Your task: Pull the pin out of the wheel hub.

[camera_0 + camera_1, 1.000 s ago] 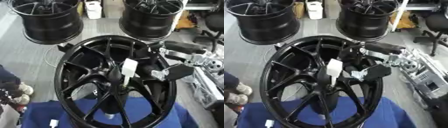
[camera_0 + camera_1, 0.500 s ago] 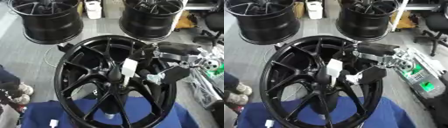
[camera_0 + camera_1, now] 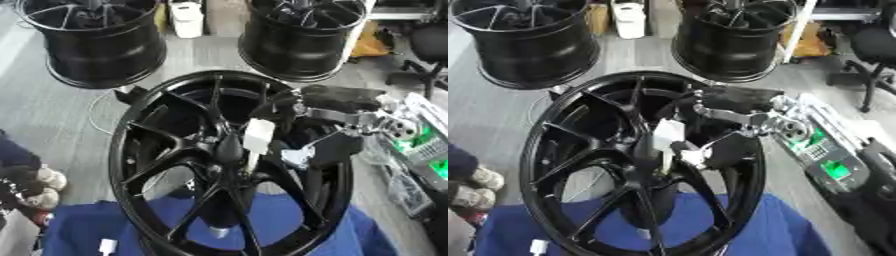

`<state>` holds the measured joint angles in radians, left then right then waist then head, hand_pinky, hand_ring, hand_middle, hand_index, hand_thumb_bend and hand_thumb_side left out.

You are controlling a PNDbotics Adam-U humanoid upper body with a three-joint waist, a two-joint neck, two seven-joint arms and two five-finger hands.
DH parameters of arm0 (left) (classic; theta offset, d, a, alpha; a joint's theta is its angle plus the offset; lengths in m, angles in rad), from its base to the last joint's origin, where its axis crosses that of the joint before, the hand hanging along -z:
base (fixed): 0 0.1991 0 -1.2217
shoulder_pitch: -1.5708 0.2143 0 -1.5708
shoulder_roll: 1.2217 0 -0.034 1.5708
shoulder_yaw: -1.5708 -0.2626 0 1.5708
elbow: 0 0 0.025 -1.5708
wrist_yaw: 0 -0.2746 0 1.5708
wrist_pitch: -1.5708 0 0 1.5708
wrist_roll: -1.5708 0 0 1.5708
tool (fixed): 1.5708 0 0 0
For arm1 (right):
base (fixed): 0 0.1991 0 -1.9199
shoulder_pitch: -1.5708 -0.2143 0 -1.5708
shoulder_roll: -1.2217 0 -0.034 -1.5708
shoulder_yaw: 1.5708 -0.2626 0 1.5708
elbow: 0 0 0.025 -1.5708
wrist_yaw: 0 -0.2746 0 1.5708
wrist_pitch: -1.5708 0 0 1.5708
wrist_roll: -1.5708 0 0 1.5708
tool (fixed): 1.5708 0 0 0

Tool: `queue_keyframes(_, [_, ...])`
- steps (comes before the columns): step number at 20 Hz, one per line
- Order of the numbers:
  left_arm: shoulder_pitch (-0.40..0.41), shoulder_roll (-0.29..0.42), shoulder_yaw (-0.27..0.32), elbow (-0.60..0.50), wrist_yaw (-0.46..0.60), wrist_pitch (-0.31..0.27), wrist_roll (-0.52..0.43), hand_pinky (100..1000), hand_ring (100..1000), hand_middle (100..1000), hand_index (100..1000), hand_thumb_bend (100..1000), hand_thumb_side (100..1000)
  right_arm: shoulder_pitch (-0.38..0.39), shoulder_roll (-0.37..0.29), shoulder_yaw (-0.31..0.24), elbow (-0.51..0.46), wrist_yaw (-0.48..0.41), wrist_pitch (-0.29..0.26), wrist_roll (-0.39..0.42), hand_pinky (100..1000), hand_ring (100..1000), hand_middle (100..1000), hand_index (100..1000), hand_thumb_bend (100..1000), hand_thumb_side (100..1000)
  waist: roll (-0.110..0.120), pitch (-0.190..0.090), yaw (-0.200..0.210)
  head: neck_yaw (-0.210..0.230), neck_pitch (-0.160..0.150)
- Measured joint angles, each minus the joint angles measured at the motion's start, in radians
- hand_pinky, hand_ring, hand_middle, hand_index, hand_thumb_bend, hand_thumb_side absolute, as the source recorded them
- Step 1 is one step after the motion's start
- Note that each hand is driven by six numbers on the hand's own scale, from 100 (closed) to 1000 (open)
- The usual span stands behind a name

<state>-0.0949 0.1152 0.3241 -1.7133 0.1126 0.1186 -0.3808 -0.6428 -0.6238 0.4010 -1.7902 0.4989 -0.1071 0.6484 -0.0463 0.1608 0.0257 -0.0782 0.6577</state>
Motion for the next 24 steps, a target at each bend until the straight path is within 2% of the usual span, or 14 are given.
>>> queue_keyframes(11, [0.000, 0.000, 0.000, 0.000, -0.003, 0.000, -0.001, 727, 644, 604, 686, 354, 780, -0.014, 0.023, 0.006, 0.053, 0.077, 0.005, -0.019, 647, 599, 841, 938, 100, 692, 0.001, 0.000, 0.001, -0.003, 0.000])
queue_keyframes(24, [0.000, 0.000, 0.000, 0.000, -0.003, -0.001, -0.003, 728, 645, 605, 686, 353, 781, -0.026, 0.040, 0.023, 0.081, 0.123, 0.010, -0.014, 649, 591, 846, 942, 100, 741, 0.001, 0.000, 0.003, -0.004, 0.000])
